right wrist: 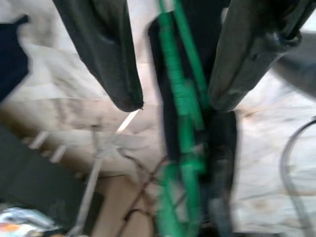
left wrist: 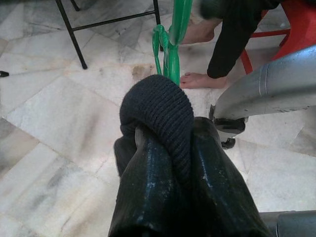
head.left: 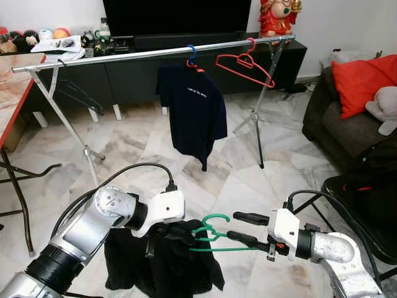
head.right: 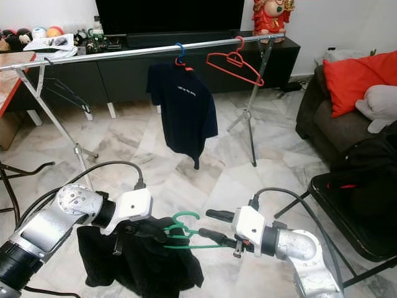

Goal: Hang hanger

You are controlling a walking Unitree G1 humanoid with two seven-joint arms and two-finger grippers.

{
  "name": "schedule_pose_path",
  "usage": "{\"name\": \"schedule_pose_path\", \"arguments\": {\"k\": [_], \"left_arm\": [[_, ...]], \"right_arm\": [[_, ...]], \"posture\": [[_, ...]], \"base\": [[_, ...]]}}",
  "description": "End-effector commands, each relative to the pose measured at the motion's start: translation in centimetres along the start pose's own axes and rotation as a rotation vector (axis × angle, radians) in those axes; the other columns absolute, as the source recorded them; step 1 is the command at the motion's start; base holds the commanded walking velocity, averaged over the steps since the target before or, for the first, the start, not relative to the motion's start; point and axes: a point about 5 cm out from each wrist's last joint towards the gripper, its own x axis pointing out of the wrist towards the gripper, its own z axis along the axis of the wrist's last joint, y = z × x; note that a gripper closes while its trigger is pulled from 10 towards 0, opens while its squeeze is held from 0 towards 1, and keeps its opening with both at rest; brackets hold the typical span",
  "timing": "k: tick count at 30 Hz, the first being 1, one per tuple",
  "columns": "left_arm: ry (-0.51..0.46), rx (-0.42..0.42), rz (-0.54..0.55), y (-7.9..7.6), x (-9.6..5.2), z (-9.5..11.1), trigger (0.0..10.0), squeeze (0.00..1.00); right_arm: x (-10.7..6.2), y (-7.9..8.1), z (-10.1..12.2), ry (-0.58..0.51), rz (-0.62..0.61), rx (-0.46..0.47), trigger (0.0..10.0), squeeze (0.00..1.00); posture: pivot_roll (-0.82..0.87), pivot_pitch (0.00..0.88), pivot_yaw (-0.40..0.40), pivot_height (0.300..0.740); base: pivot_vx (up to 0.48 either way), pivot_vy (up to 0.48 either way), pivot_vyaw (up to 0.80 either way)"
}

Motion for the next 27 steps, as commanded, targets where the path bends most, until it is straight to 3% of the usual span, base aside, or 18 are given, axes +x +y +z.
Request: {"name": "schedule_pose_path", "arguments": {"k": [1,4,14,18,21,27], "left_arm": [[-0.007,0.055,0.014,0.3,-0.4,1.0,10.0,0.00],[-0.010,0.070,0.016,0.3,-0.4,1.3,10.0,0.00],[-0.003,0.161,0.005,0.1,0.0,2.6,10.0,0.00],[-0.007,0.171,0.002,0.0,0.1,2.8,10.0,0.00],[-0.009,0.192,-0.005,-0.2,0.3,3.2,10.0,0.00],[-0.014,0.213,-0.012,-0.3,0.4,3.6,10.0,0.00]], "right_arm": [[-0.2,0.8,-0.6,0.026,0.084,0.035,10.0,0.00],[-0.3,0.9,-1.0,0.048,0.104,0.030,10.0,0.00],[0.0,-1.9,-0.5,0.039,-0.104,-0.098,10.0,0.00],[0.0,-1.8,-0.6,0.038,-0.091,-0.091,10.0,0.00],[0.1,-0.7,-1.6,0.062,0.006,-0.037,10.0,0.00],[0.0,0.0,-2.5,0.097,0.064,-0.005,10.0,0.00]], "posture": [[-0.03,0.070,0.003,0.721],[-0.02,0.068,0.003,0.721],[-0.03,0.062,-0.003,0.721],[-0.03,0.063,-0.004,0.721],[-0.03,0.067,-0.007,0.721],[-0.02,0.076,-0.007,0.721]], "base": [[0.000,0.000,0.00],[0.000,0.000,0.00],[0.000,0.000,0.00],[0.000,0.000,0.00],[0.000,0.000,0.00],[0.000,0.000,0.00]]}}
